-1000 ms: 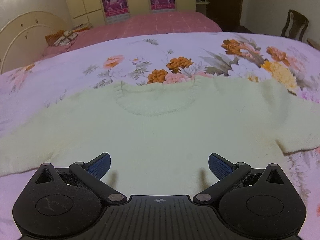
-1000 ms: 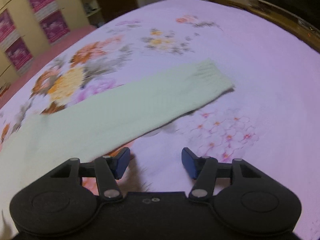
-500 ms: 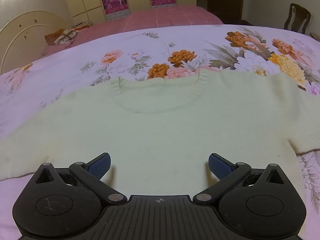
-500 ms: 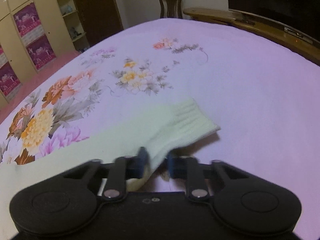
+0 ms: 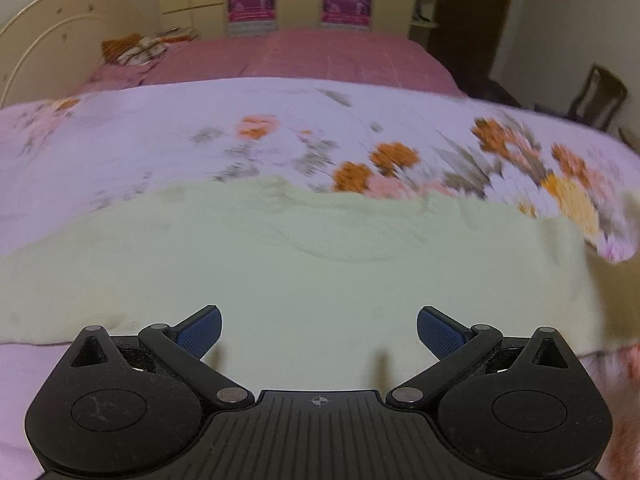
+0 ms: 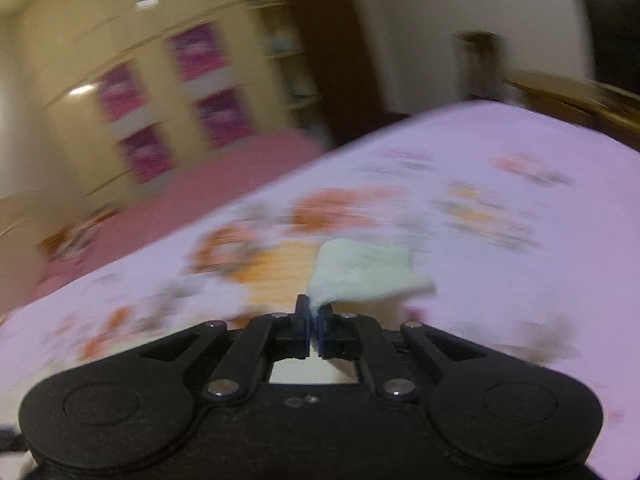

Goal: Fold small clothes

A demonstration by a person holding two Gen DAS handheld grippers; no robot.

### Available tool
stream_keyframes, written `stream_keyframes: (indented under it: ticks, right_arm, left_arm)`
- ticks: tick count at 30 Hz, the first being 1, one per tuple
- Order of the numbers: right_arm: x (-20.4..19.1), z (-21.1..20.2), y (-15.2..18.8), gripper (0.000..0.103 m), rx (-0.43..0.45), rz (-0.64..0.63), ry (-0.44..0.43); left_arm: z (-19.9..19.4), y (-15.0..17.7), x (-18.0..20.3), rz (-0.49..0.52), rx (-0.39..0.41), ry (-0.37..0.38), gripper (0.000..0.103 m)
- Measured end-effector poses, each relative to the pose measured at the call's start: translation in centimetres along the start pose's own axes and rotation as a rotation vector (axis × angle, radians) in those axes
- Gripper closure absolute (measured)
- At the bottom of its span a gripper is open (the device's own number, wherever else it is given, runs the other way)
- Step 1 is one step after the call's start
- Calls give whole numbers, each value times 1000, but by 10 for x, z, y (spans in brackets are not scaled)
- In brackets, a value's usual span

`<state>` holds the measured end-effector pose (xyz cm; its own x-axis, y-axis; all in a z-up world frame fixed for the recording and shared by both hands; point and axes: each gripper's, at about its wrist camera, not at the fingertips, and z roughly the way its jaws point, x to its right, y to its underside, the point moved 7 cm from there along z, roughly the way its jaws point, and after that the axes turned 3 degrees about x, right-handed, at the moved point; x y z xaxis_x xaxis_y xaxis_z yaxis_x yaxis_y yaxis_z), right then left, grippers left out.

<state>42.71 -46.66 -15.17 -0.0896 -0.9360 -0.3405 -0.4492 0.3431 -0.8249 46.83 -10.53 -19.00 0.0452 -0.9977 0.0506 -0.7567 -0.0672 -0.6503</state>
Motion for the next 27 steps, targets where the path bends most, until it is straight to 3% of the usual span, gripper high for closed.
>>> stream_keyframes:
  ticks: [3, 6, 10, 11, 13, 15, 20, 25, 27]
  right_arm:
    - [-79, 12, 14, 98, -37, -72, -155]
    - [-155, 31, 50, 98, -123, -116, -290]
    - [-223, 53, 109, 98, -230, -224, -353]
    - [-236, 58, 123, 96, -266, -255, -364]
    - [-254, 60, 146, 79, -323, -302, -368]
    - [-258, 53, 152, 42, -317, -329, -355]
    - [-235, 17, 132, 43, -226, -382, -313]
    - [-190, -2, 123, 45, -194, -381, -182]
    - [-167, -7, 122, 45, -199, -338, -133]
  left_arm:
    - [-9, -5, -34, -66, 14, -12, 0]
    - [-10, -5, -62, -114, 11, -13, 0]
    - [-1, 3, -85, -172, -18, 47, 0]
    - [2, 5, -87, -183, -33, 72, 0]
    - [7, 10, -85, -184, -55, 122, 0]
    - [11, 16, -80, -173, -70, 153, 0]
    - [23, 25, -56, -199, -96, 267, 0]
    - [19, 34, -14, 12, -55, 267, 0]
    - [20, 34, 0, 75, -28, 230, 1]
